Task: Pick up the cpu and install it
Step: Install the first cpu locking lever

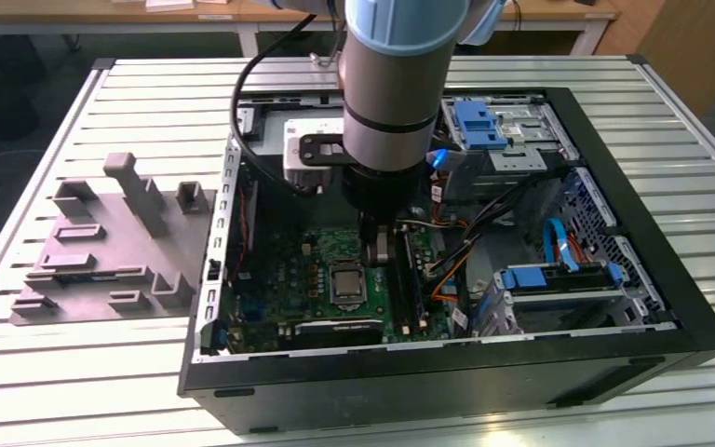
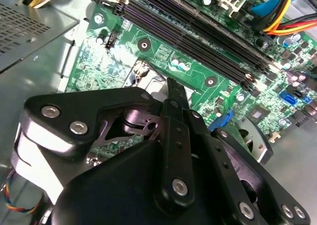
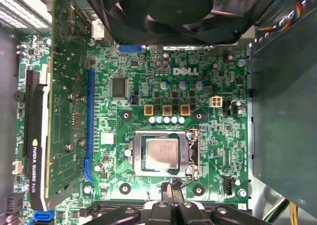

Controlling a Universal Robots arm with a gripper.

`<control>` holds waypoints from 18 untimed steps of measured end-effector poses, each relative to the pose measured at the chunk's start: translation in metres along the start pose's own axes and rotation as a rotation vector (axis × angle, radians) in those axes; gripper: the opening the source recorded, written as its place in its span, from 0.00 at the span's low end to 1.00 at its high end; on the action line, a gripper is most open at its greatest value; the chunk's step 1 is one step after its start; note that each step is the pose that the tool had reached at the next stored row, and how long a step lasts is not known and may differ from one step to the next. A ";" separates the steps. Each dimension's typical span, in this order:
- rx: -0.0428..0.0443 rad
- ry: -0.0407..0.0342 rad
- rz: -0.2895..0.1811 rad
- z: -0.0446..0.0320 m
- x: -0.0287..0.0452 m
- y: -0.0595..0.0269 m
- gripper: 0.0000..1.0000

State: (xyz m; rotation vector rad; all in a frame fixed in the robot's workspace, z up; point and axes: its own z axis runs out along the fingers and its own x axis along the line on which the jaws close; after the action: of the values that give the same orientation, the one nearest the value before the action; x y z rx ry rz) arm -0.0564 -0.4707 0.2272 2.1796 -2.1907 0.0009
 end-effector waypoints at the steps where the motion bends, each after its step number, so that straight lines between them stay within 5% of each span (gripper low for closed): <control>1: 0.0003 0.0000 -0.002 0.0009 0.0000 0.0000 0.11; 18: 0.0016 0.0226 -0.024 0.0043 0.0054 -0.0002 0.11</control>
State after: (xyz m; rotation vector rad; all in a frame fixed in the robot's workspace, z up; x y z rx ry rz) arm -0.0564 -0.4763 0.2231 2.1955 -2.1534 0.0262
